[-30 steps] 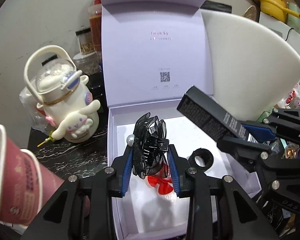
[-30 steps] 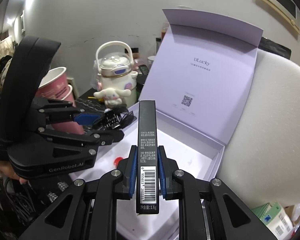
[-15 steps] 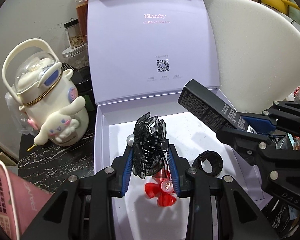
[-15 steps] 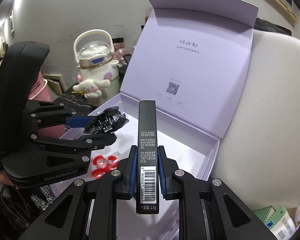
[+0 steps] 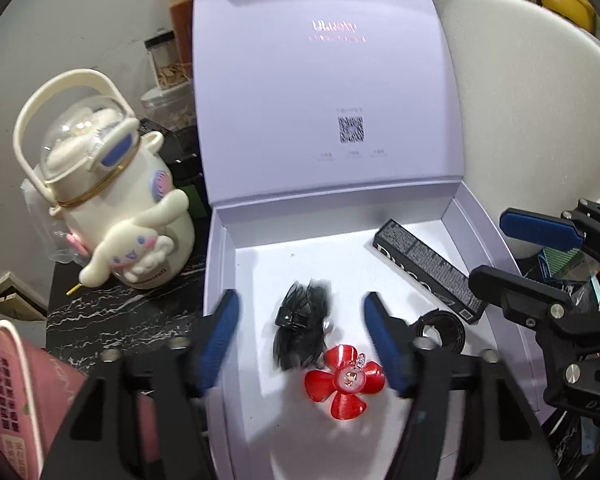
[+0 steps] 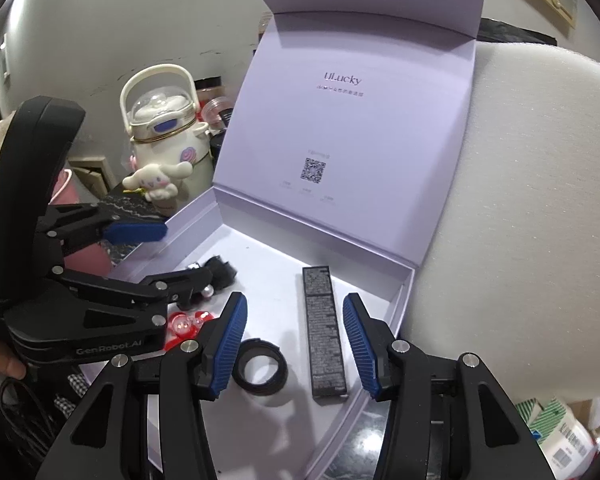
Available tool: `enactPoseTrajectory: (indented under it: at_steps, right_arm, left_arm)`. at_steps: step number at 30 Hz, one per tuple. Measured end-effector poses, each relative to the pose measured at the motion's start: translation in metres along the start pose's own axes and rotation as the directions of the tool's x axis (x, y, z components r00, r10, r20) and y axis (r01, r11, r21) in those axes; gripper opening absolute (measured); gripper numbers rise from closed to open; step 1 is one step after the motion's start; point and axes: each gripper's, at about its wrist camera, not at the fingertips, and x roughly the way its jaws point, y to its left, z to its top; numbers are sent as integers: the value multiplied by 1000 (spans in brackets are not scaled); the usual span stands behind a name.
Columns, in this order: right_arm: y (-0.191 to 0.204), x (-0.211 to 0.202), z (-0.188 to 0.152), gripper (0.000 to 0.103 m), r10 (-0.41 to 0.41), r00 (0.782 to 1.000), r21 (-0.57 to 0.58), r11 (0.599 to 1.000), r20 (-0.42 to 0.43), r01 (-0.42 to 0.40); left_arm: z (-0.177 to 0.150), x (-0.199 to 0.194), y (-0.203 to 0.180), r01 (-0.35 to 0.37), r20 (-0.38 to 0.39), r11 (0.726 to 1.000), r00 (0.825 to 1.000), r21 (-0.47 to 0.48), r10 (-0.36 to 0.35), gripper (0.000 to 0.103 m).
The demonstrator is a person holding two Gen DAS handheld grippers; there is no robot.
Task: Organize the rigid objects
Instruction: 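Open the right tool to drop the lipstick box while the left tool releases the claw clip, then lift both tools away from the box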
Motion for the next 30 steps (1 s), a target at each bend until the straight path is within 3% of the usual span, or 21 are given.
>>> enactPoseTrajectory:
  at_steps: [1, 12, 30]
  right_arm:
    - [-1, -1, 0, 50, -2, 1000, 2, 1000, 2, 2]
    - [3, -29, 2, 50, -24, 999, -3, 1000, 48, 24]
    - [23, -101, -10, 51, -70, 988, -12, 997, 140, 73]
  left_arm:
    - [1, -2, 1, -4, 10, 1000, 1000, -3, 4, 75]
    - [7, -30, 3, -7, 45, 1000, 999, -6, 7, 75]
    - [-2, -105, -11, 8, 168, 1000, 986, 2, -8, 75]
